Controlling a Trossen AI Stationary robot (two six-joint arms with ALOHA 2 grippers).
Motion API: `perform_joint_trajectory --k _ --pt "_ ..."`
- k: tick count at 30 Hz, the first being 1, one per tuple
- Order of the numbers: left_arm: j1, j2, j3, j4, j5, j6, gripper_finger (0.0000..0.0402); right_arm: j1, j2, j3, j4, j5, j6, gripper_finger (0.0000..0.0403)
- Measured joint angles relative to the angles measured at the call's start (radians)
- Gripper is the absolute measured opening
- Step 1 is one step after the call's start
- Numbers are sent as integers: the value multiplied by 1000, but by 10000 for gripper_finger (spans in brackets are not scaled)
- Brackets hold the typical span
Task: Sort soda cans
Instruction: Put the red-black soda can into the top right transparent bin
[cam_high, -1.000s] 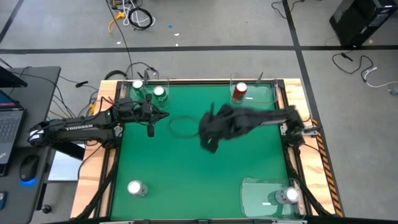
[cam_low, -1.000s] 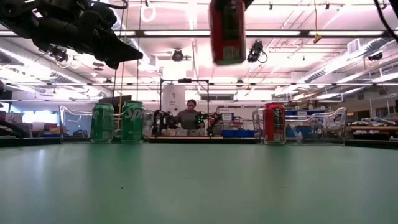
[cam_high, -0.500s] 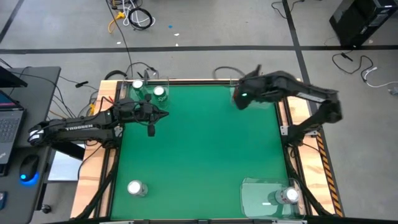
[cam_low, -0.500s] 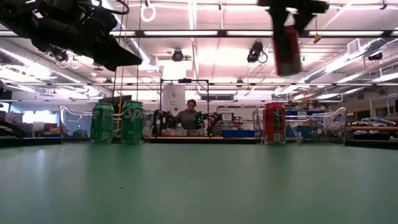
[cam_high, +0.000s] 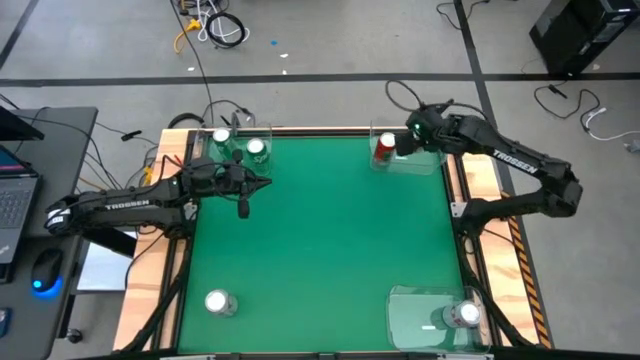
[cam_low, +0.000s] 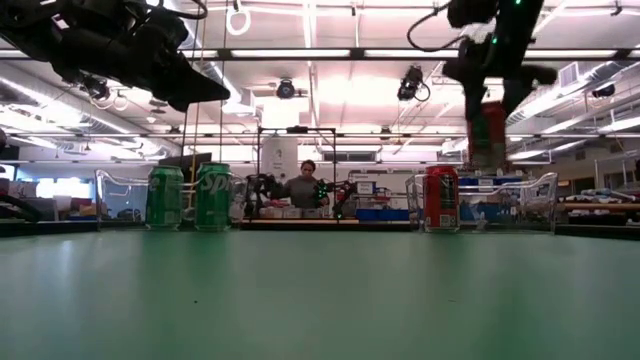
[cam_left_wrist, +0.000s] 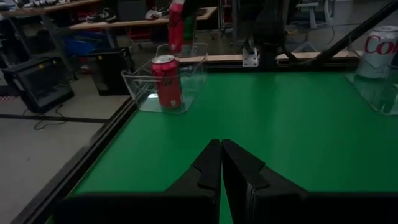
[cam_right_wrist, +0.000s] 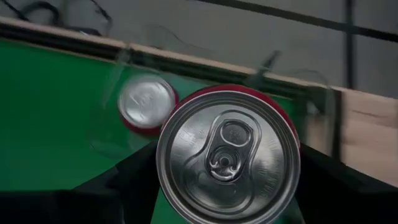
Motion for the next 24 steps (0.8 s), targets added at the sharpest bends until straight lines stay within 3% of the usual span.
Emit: perform_joint_trajectory --k 10,18,24 --pt "0 0 0 -26 0 -18 21 -199 67 -146 207 -146 -122 291" --pt "0 0 0 -27 0 -18 21 -260 76 -236 288 -229 -146 293" --pt "0 0 0 -29 0 -18 21 -275 76 -275 303 -232 -146 323"
